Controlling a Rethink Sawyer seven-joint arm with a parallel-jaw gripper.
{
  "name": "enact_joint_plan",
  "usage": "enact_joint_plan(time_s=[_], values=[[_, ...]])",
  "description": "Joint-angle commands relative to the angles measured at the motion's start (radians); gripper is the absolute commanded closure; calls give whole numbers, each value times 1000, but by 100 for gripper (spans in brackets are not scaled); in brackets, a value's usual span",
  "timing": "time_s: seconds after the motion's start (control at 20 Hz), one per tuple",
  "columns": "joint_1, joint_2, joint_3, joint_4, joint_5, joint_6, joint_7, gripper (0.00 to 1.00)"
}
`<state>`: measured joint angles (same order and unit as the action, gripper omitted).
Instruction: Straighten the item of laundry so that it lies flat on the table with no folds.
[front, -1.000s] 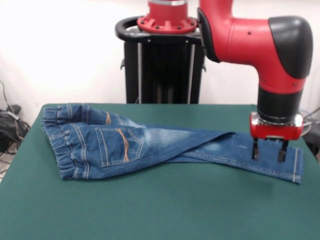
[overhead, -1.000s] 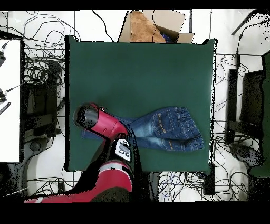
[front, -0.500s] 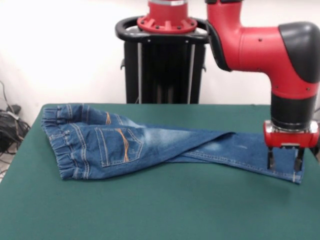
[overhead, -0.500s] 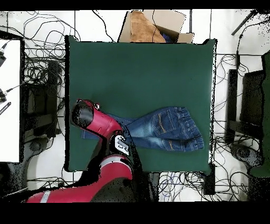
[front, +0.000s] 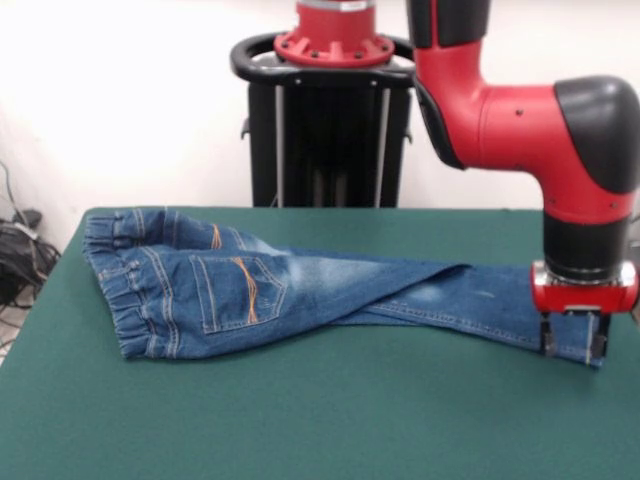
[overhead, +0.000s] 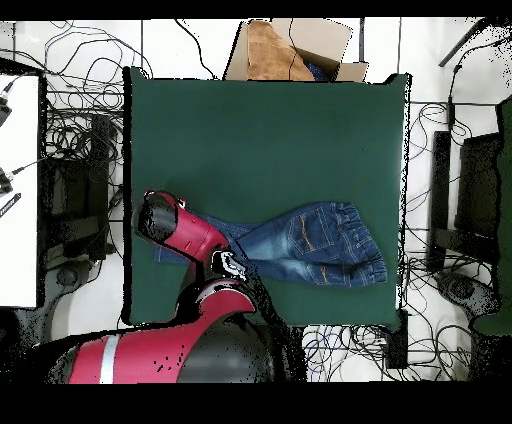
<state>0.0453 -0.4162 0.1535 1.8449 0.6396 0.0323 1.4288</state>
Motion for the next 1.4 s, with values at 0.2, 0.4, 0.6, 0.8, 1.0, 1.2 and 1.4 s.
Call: enact_joint_plan(time_s=[0.2, 0.4, 0.6, 0.8, 1.0, 1.2, 1.4], values=[[9, 71, 65, -15, 71, 16, 319, 0], [9, 75, 79, -7, 75, 10, 332, 0], [-1, 89, 99, -4, 71, -7, 337, 0], [-21, 99, 122, 3, 72, 3, 339, 0], [-7, 112, 101, -9, 79, 17, 331, 0], [26, 103, 50, -24, 79, 41, 308, 0], [52, 54, -11, -20, 52, 23, 274, 0]])
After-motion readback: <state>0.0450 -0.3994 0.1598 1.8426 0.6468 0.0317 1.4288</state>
